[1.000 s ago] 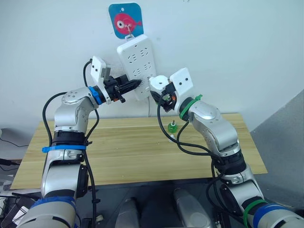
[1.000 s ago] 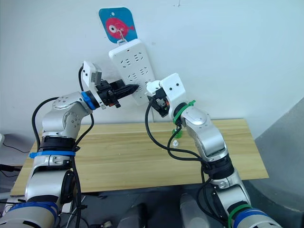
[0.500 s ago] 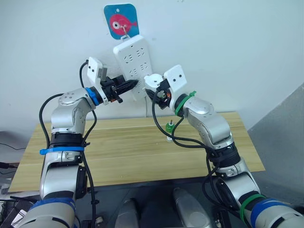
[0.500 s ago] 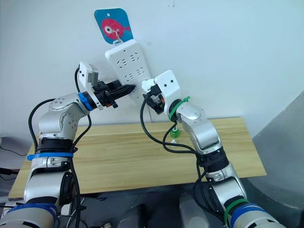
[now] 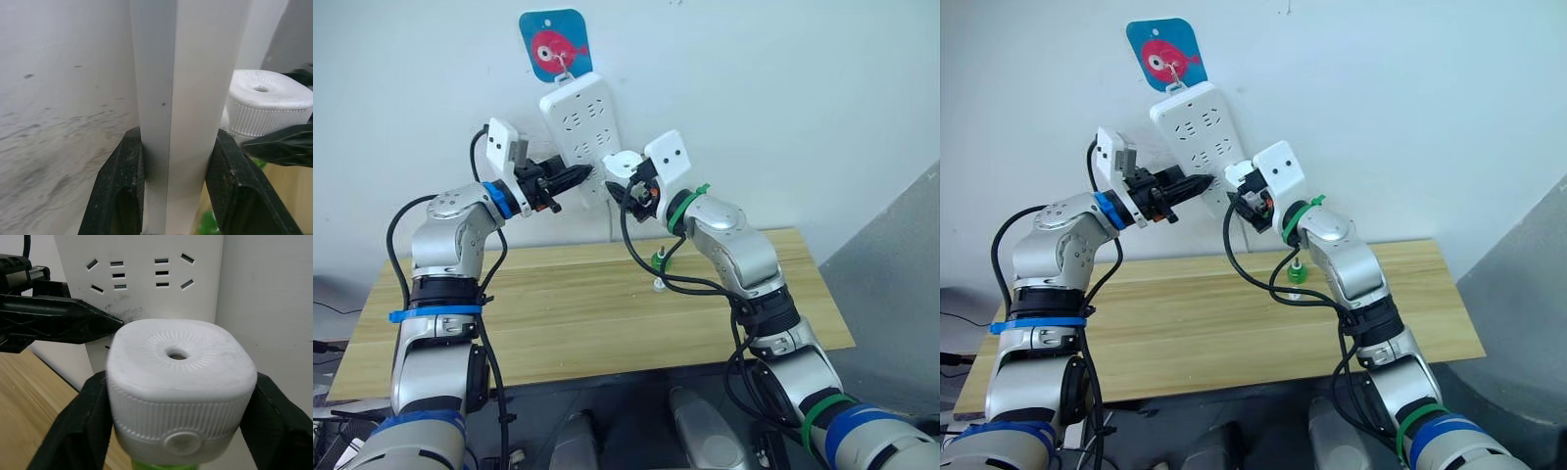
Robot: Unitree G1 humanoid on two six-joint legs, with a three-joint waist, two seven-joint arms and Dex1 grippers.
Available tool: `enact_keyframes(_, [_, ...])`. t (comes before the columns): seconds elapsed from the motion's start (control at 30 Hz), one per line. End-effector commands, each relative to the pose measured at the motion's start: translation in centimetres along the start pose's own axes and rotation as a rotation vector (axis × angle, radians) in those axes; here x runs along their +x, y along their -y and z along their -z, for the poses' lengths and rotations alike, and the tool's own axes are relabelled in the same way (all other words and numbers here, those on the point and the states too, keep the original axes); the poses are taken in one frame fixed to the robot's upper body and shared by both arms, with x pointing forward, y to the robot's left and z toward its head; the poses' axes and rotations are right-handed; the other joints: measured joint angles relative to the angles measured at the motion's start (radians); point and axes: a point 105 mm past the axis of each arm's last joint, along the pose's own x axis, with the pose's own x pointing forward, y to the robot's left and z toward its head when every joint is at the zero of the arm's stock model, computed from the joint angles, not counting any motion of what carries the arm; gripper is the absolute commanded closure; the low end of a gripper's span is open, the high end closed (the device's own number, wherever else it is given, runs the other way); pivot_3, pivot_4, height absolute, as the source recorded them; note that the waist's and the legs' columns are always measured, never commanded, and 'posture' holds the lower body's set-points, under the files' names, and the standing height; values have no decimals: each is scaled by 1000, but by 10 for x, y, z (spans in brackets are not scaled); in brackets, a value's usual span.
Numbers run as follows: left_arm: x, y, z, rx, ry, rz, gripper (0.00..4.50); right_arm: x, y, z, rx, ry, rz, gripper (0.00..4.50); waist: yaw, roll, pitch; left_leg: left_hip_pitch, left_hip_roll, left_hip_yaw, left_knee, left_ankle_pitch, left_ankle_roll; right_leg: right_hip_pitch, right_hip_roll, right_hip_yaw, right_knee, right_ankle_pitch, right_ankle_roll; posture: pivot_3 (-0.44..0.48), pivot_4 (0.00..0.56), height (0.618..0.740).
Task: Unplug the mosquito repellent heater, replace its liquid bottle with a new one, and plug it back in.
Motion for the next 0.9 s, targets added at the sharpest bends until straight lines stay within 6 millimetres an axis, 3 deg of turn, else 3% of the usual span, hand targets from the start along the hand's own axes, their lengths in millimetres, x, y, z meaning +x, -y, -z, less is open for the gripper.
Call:
enact_keyframes(0.03, [4, 5, 4, 14, -19, 25, 3164, -3, -1, -20, -8, 70, -3, 0, 3, 0, 0, 0, 0, 0, -1, 0, 0, 0, 0, 0, 0, 0, 0, -225, 196, 740])
enact_keyframes(0.43, [1, 2, 2, 25, -20, 13, 3164, -28, 3, -22, 43, 76, -12, 0, 16, 0, 0, 0, -1, -1, -7, 0, 0, -1, -1, -1, -1, 1, -2, -223, 196, 740])
enact_keyframes(0.67, [3, 4, 3, 21, -20, 20, 3164, -27, 5, -20, 64, 68, 16, 0, 15, 0, 0, 0, -1, -1, -7, 0, 0, -1, -1, -2, -1, 1, -2, -228, 193, 740])
enact_keyframes(0.77, [3, 5, 3, 18, -22, 29, 3164, -23, 0, -21, 81, 77, 10, 572, 15, 0, 0, 0, -1, -1, -7, 0, 0, -1, -1, -1, -1, 1, -2, -225, 191, 740])
enact_keyframes(0.87, [3, 6, 3, 17, -26, 36, 3164, -20, -3, -24, 87, 87, -1, 1565, 15, 0, 0, 0, -1, -1, -7, 0, 0, -1, -1, -2, -1, 1, -2, -225, 191, 740])
enact_keyframes(0.9, [3, 6, 3, 17, -27, 37, 3164, -20, -4, -24, 85, 86, -8, 1574, 15, 0, 0, 0, -1, -1, -7, 0, 0, -1, -1, -1, -1, 1, -2, -225, 191, 740])
